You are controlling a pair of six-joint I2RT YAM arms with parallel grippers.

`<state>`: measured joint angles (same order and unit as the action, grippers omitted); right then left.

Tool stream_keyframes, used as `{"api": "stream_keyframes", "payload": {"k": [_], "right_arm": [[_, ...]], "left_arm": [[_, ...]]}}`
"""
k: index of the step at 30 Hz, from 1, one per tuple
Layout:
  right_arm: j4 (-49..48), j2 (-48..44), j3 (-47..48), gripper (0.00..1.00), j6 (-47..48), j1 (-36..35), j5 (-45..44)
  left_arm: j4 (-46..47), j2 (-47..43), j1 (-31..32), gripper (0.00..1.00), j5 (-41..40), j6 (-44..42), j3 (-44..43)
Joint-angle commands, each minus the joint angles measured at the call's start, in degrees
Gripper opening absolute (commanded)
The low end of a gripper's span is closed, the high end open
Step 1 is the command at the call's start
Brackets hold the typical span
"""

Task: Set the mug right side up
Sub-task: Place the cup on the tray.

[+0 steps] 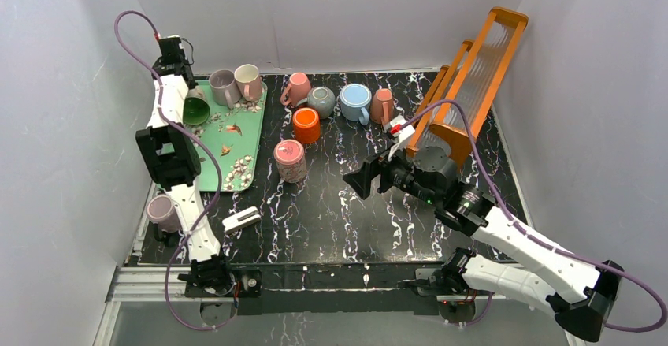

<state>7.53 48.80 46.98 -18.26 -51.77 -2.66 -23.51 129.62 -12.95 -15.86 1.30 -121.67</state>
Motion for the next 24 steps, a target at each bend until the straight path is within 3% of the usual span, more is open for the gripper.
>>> {"api": "stream_keyframes", "payload": {"k": [1,5,9,16,24], "right_arm": [[-1.49,-2.44,0.61,0.99,-0.79,-0.01,0.31],[-1.12,-3.21,1.05,0.99,-1.62,-0.08,1.57],[-0.15,-3.31,2.04,0.99,-1.86,-0.07,2.3],[1.45,-5.52,2.17,0.99,-3.91,-0.07,5.38],[2.79,-5.56,3.18,0.99,-4.32,-0.05,5.67]], "left_arm": [[-8.96,-7.24,-0.26,0.0,-0.11,-0.79,-2.59],[-15.72,-10.75,-0.28,0.0,2.39,-0.13,-0.02],[-16.68,-16.28,-0.2,0.0,3.28,-0.08,6.47],[-21.06,-21.07,0.12,0.0,3.97,-1.78,6.87],[-22.02,-12.66,0.26,0.0,7.15,-4.52,7.95]]}}
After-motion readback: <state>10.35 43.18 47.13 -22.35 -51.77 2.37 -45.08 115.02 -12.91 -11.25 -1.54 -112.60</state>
